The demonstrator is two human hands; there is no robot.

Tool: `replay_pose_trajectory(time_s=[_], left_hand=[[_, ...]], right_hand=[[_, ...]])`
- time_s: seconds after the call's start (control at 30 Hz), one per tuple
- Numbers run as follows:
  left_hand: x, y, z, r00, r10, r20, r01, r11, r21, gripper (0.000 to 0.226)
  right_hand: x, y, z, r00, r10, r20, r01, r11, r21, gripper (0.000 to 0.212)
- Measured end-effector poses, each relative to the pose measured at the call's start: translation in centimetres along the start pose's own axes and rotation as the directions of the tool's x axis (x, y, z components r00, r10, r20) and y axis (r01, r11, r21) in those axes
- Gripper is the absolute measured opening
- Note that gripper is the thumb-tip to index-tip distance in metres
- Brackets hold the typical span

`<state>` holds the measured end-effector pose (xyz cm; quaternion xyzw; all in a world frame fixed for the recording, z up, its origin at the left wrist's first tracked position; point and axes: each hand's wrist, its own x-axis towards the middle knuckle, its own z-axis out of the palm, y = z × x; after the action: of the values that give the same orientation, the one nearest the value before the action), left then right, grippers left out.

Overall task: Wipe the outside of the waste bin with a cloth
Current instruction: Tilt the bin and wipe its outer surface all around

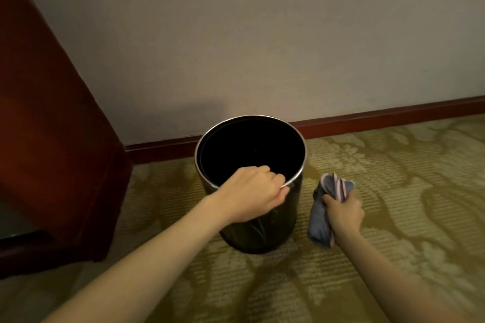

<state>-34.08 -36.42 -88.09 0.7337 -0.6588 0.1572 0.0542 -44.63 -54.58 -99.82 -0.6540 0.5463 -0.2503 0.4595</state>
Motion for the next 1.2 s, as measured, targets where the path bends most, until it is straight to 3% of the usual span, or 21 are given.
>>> replay_pose_trajectory(time_s=[0.1,0.27,0.37,0.7,0.83,0.93,1.07,1.2], left_hand=[[-2.9,-2.2,-0.5,0.997,0.079,0.003,-0.079,0.995,0.061,0.037],[-7.7,-6.6,-1.4,0.998,-0.053,0.022,0.052,0.998,0.039,0.04],[-7.6,-7.3,-1.3,0.998,-0.046,0.039,0.046,0.999,0.006,0.038],[-6.8,-3.4,-0.8,0.994,-0.068,-0.083,0.061,0.994,-0.089,0.034],[-6.0,-1.1,-1.6,0.982,-0.186,-0.038,0.179,0.974,-0.137,0.043],[-5.7,-0.5,-2.6,0.945,-0.319,-0.072,0.3,0.933,-0.201,0.04],[-6.0,-2.7,-4.2,0.828,-0.549,-0.114,0.492,0.809,-0.322,0.046],[-7.0,-5.6,-5.6,0.742,-0.663,-0.095,0.553,0.687,-0.472,0.047]], right_hand=[[-0.6,0.2,0.7,0.999,0.042,0.007,-0.042,0.999,0.021,0.037],[-1.8,0.1,1.6,0.996,0.083,0.024,-0.084,0.996,0.02,0.04],[-2.4,0.0,1.7,0.997,0.08,0.02,-0.081,0.996,0.027,0.037],[-2.3,-0.4,0.8,0.992,0.122,0.039,-0.124,0.991,0.049,0.042],[-2.4,-0.6,0.8,0.99,0.134,0.04,-0.136,0.989,0.054,0.044],[-2.5,-1.0,1.0,0.992,0.119,0.027,-0.121,0.991,0.054,0.041],[-2.6,-1.9,1.7,0.994,0.105,0.042,-0.107,0.993,0.055,0.038],[-3.0,-3.3,3.0,0.994,0.073,0.083,-0.079,0.995,0.064,0.033]])
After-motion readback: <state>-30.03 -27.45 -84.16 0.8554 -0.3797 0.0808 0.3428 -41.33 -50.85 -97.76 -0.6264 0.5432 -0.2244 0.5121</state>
